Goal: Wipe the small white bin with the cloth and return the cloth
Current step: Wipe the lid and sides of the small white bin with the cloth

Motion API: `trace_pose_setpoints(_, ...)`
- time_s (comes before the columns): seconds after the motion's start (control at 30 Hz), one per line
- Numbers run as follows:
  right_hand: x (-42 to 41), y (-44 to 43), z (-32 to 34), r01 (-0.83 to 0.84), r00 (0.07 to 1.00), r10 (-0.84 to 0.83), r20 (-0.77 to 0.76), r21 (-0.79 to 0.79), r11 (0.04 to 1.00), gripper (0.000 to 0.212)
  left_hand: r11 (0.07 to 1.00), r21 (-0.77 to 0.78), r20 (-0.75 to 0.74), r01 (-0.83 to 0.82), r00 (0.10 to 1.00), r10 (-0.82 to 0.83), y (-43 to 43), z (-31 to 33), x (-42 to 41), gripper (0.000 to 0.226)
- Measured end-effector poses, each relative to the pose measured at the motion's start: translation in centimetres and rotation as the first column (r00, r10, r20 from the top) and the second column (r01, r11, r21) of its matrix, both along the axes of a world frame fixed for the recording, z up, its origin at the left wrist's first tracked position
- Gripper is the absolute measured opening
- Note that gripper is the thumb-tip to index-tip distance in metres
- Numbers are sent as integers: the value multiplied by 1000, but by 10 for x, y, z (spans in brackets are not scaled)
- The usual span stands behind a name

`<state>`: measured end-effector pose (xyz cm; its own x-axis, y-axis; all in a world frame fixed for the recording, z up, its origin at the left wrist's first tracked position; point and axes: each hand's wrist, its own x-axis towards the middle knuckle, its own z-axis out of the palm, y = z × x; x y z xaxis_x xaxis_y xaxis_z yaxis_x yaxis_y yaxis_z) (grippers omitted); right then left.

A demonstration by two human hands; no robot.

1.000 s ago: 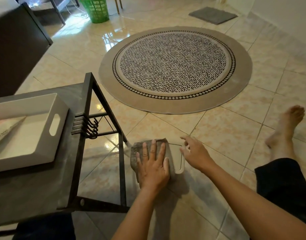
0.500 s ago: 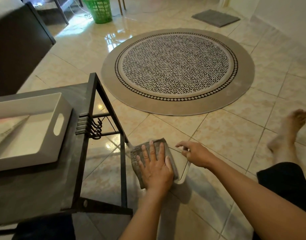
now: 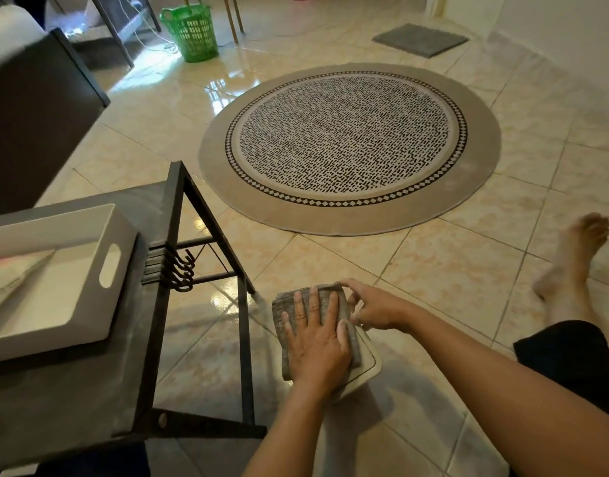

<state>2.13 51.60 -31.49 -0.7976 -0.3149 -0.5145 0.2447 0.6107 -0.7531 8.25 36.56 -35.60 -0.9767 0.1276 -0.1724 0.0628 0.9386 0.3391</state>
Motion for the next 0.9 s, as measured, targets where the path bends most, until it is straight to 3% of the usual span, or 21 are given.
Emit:
trace_pose_setpoints(0.1,-13,-1,1,-10,991,23,133,-102,995,92,999,-13,8,33,999,-33,-10,-3,-2,60)
trace_pose_setpoints(0.23,-14,3,-3,19,982,11,191,-160,987,94,1000,3,-10,-22,1000,22,-19,-4,-7,61)
trace_pose_setpoints(0.4,-10,2,-9,76,982,-41,182,-188,979,86,997,17,-18,-79,997,79,-19,-4,0,61)
trace_pose_setpoints(0.67,1,6,-16,165,971,-114,210,-242,956,86,999,-44,4,-3,1000,3,11,-3,-8,60)
trace_pose_setpoints(0.9,1,3,-19,213,970,-176,168,-243,946,79,993,-19,2,-114,993,114,-11,-2,-11,62)
